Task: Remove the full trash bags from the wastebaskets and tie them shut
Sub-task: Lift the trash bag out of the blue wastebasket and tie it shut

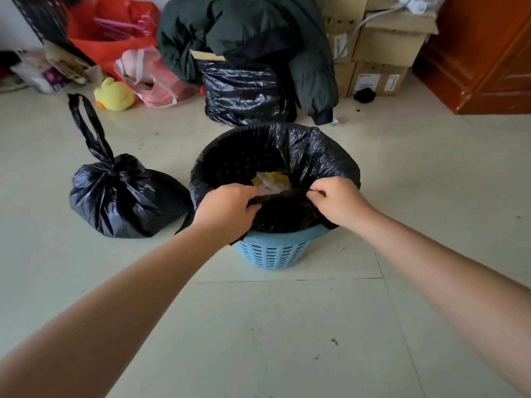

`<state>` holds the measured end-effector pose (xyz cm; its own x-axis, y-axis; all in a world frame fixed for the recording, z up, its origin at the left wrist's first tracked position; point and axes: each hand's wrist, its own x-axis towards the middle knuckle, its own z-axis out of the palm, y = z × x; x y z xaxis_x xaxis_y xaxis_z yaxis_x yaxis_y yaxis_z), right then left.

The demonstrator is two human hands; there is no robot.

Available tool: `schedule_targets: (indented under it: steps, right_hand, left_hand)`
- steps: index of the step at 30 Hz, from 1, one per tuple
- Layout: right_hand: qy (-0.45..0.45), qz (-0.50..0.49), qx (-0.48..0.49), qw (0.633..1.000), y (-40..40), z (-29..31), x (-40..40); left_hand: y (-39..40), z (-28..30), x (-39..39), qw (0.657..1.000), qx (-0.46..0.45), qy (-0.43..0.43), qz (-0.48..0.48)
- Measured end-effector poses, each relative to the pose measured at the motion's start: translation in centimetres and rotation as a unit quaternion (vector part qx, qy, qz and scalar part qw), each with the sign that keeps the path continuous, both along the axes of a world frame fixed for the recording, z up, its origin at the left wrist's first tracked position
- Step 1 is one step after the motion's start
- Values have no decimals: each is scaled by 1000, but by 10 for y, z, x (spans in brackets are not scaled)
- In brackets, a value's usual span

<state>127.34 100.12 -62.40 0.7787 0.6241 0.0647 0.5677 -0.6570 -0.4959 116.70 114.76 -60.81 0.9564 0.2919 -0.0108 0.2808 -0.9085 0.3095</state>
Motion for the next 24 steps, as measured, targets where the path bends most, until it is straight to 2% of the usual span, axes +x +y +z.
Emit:
schedule_targets:
  steps: [4,8,12,13,18,22,24]
  right_hand:
    - [7,52,-49,997,0,9,-2]
    - [-134,73,-170,974,-12,11,-11]
    - [-222,63,-174,957,-30,3,-2]
    - [-230,52,-146,961,-35,1,3]
    - [-152,-15,-86,985,-43,6,17]
    - [-60,6,-25,998,-37,15,15]
    - [-8,36,-26,999,-36,19,10]
  left_hand:
    - [6,2,13,992,-25,-41,115]
    - [9,1,15,984,-47,-38,165]
    - [10,-2,10,984,-24,-40,174]
    - [11,-2,9,983,-17,-34,180]
    - [6,-4,8,984,77,27,155]
    - [-12,-2,11,997,76,-1,26]
    - [-20,-2,9,996,79,4,-35]
